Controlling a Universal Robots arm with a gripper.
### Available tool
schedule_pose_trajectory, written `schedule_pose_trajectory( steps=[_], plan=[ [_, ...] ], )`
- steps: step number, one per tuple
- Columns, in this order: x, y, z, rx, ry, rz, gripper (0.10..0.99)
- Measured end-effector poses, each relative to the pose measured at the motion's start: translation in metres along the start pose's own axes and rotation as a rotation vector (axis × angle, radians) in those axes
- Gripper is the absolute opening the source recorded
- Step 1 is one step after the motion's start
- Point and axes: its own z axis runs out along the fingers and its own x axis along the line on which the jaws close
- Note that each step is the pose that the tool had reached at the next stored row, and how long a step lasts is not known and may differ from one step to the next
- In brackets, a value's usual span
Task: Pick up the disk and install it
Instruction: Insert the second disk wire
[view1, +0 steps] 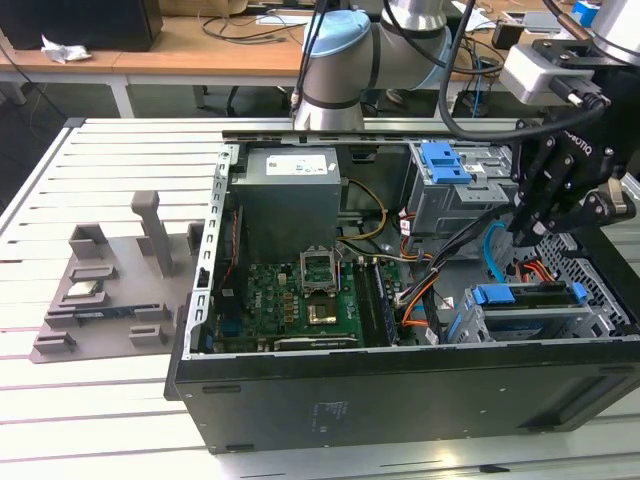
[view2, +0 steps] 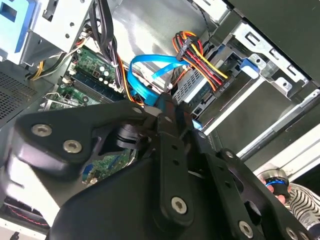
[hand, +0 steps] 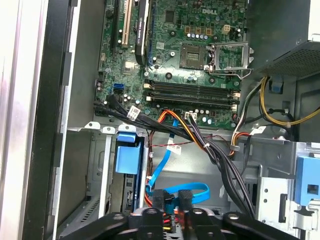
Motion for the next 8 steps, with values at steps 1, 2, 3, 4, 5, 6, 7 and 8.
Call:
schedule_pose_trajectory(
  steps=[1, 2, 3, 4, 5, 6, 7, 8],
  plan=[
    [0.0, 0.0, 0.0002, 0.0, 0.0001, 0.0, 0.161],
    [0.0, 0.0, 0.0003, 0.0, 0.0, 0.0, 0.161],
    [0.0, 0.0, 0.0003, 0.0, 0.0, 0.0, 0.161],
    [0.0, 0.0, 0.0004, 0.0, 0.0, 0.0, 0.161],
    [0.0, 0.0, 0.0005, 0.0, 0.0001, 0.0, 0.161],
    [0.0, 0.0, 0.0005, 0.0, 0.0, 0.0, 0.161],
    [0.0002, 0.0, 0.0007, 0.0, -0.0003, 0.0, 0.161],
    [0.0012, 0.0, 0.001, 0.0, -0.0002, 0.002, 0.161]
  ],
)
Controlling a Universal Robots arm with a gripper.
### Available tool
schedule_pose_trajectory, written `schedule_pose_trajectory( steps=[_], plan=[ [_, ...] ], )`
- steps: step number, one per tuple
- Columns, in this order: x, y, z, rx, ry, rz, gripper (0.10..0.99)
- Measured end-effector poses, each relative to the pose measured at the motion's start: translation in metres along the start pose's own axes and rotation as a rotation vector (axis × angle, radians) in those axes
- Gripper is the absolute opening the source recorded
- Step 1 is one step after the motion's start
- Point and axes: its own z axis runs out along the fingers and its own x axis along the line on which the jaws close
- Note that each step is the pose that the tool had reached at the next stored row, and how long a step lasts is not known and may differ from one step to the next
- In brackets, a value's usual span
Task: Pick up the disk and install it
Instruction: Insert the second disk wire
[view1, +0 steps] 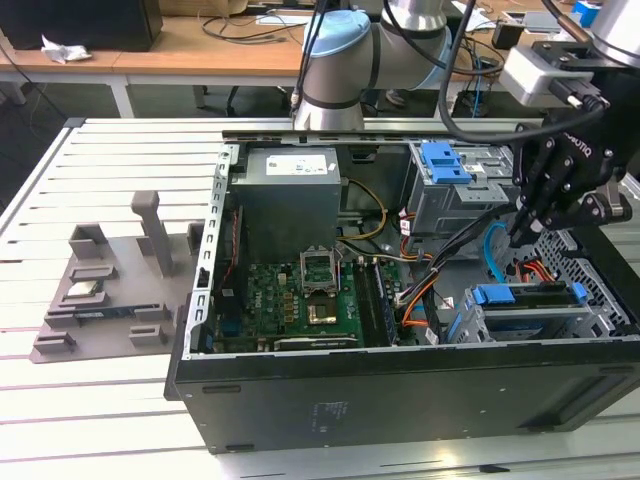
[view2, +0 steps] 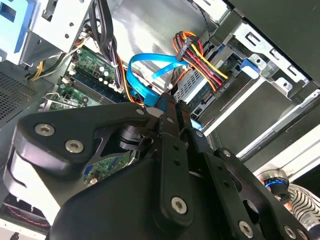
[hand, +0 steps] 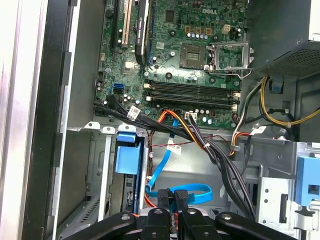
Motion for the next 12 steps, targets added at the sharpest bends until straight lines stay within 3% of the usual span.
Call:
schedule_pose_trajectory(
  steps=[5, 12],
  plan=[
    [0.0093, 0.0005, 0.0038, 0.0, -0.0002, 0.009, 0.161],
    [0.0292, -0.0005, 0.0115, 0.0, -0.0008, 0.019, 0.161]
  ],
)
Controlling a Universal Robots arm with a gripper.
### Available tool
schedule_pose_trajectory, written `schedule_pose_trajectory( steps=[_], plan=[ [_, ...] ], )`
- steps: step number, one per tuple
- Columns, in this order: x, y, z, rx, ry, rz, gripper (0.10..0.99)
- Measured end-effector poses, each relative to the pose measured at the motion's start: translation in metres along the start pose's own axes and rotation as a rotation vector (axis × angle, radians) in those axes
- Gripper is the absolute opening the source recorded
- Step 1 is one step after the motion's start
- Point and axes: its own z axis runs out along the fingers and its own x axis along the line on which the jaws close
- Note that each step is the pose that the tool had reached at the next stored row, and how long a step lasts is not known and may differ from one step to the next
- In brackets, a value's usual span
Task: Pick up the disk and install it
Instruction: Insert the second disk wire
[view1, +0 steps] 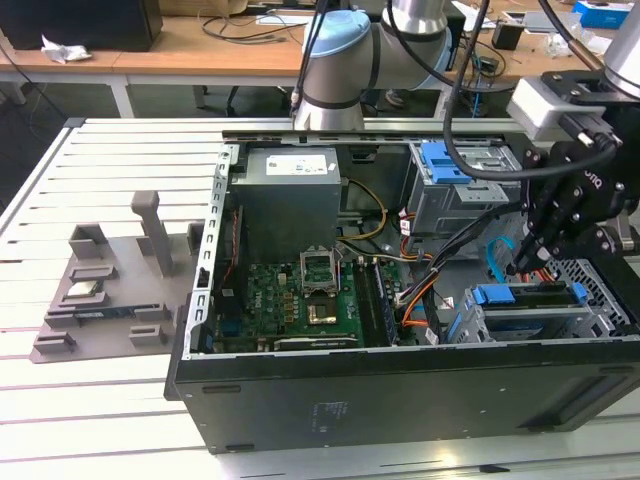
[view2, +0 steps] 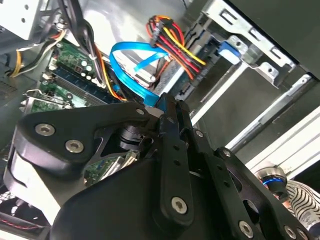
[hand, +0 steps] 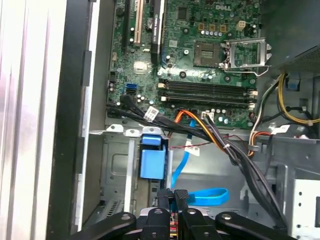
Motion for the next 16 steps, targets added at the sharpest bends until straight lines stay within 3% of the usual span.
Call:
schedule_pose_trajectory(
  steps=[6, 16],
  plan=[
    [0.0058, -0.0101, 0.0053, -0.002, -0.0001, 0.0, 0.161],
    [0.0062, -0.011, 0.012, -0.002, 0.0, 0.0, 0.161]
  ],
)
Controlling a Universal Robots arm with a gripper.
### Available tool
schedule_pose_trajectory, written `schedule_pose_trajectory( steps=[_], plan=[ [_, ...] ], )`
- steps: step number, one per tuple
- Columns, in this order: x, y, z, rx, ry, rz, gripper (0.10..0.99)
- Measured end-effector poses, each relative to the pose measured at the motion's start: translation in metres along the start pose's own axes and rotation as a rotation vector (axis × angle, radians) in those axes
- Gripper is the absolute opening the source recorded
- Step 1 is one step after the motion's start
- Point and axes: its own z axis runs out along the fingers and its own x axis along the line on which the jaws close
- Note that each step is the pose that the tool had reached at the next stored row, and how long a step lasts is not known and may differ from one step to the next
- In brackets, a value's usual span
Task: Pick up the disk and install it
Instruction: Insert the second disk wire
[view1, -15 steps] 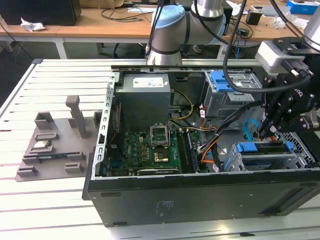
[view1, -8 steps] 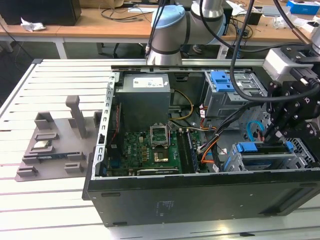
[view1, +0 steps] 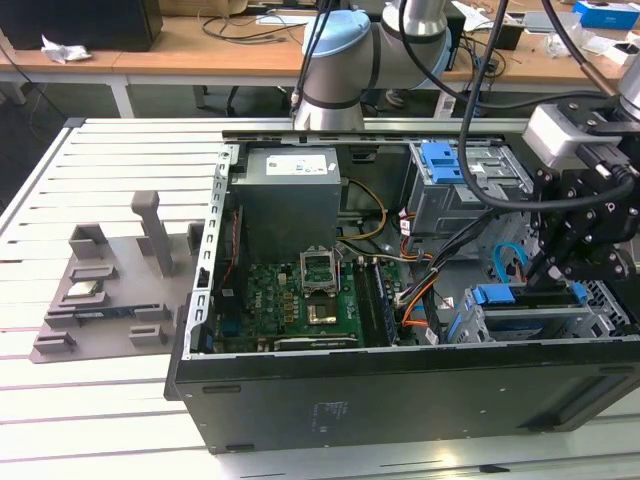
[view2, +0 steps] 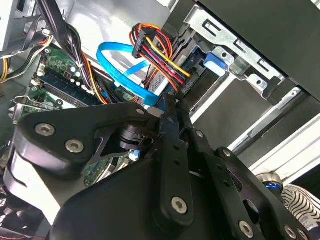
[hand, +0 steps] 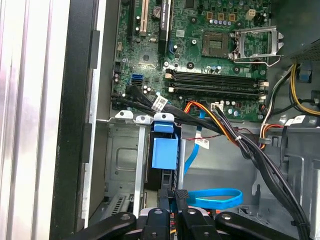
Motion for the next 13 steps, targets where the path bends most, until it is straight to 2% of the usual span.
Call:
schedule_pose_trajectory(
  steps=[8, 13],
  plan=[
    [-0.0001, 0.0055, 0.0028, 0.0, 0.0001, 0.0, 0.161],
    [0.0001, -0.0002, 0.0031, 0.0, -0.0008, 0.0, 0.161]
  ],
)
